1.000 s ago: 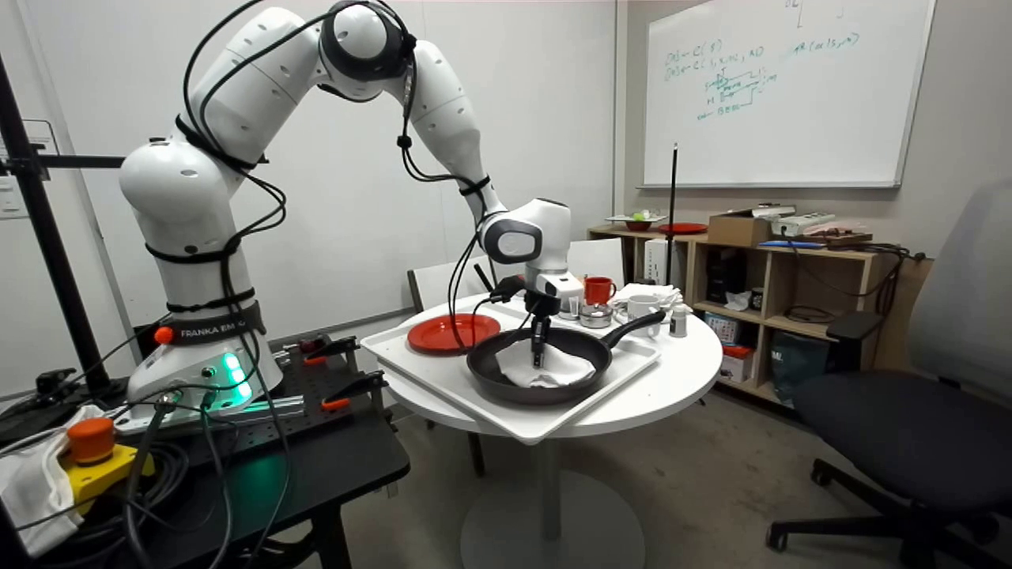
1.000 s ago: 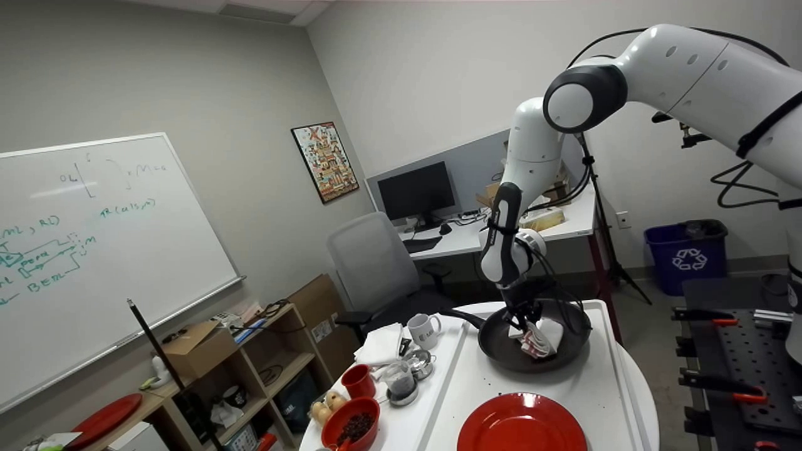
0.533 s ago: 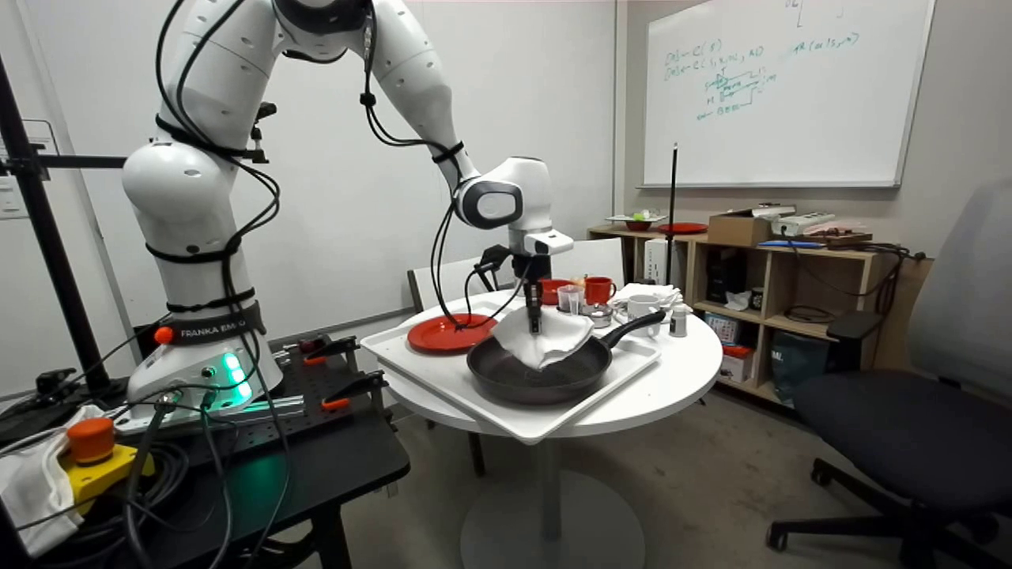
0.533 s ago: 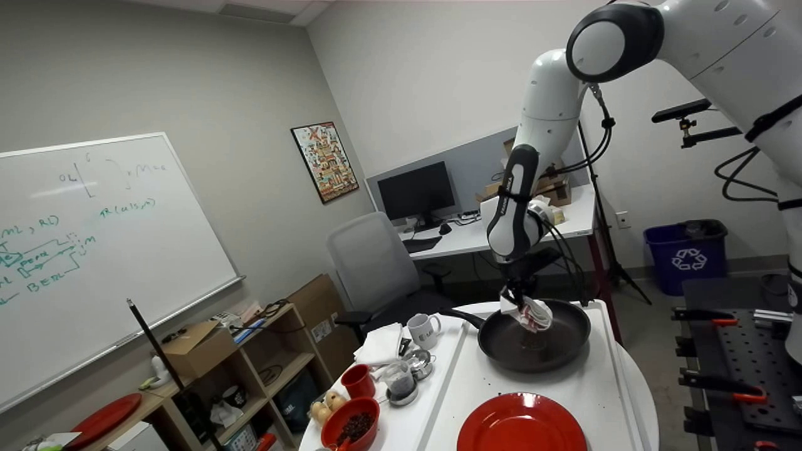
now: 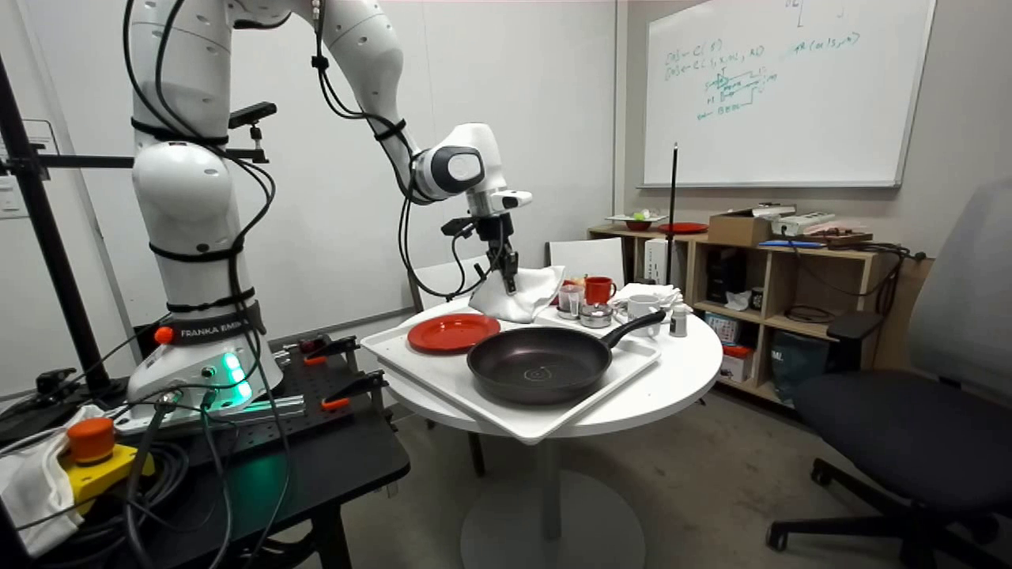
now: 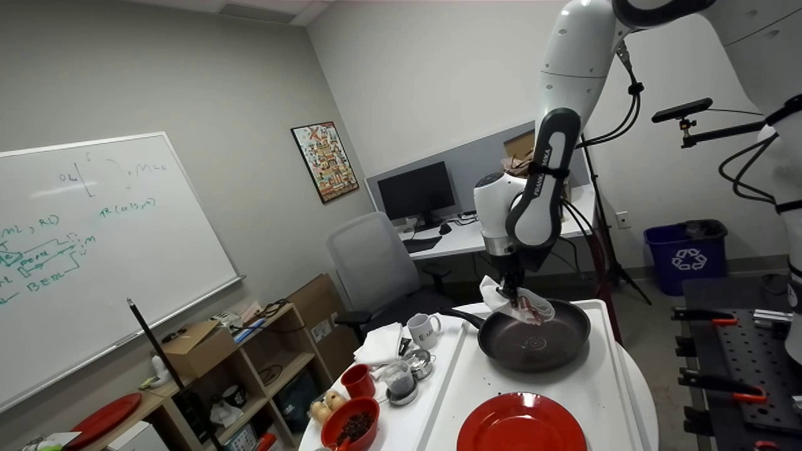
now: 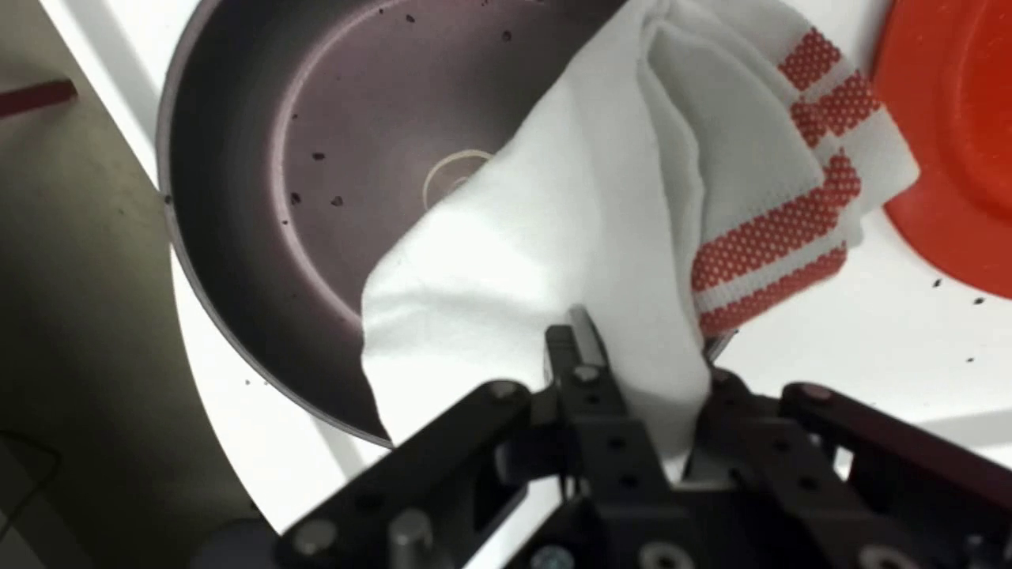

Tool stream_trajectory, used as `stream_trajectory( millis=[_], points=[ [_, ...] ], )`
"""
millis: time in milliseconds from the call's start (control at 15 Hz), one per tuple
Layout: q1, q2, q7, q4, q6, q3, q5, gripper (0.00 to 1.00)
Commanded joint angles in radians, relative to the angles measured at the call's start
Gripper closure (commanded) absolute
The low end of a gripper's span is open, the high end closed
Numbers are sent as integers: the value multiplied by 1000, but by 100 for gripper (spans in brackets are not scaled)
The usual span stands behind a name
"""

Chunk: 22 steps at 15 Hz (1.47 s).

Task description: Wipe the red plate with the white cloth

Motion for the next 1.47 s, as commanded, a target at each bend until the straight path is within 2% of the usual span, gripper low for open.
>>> stream_trajectory(
  millis=[0,333,667,1000,1333,1400],
  points=[
    [31,-45,-37,-36,-3,57,-91,93],
    [46,4,-182,-10,-39,171,-88,93],
    [62,45,-300,1,-104,222,-122,93],
    [95,78,-371,5,-178,245,-202,93],
    [117,83,-398,-9,-197,252,-285,93],
    [105,86,-384,-12,-178,259,-249,84]
  ],
)
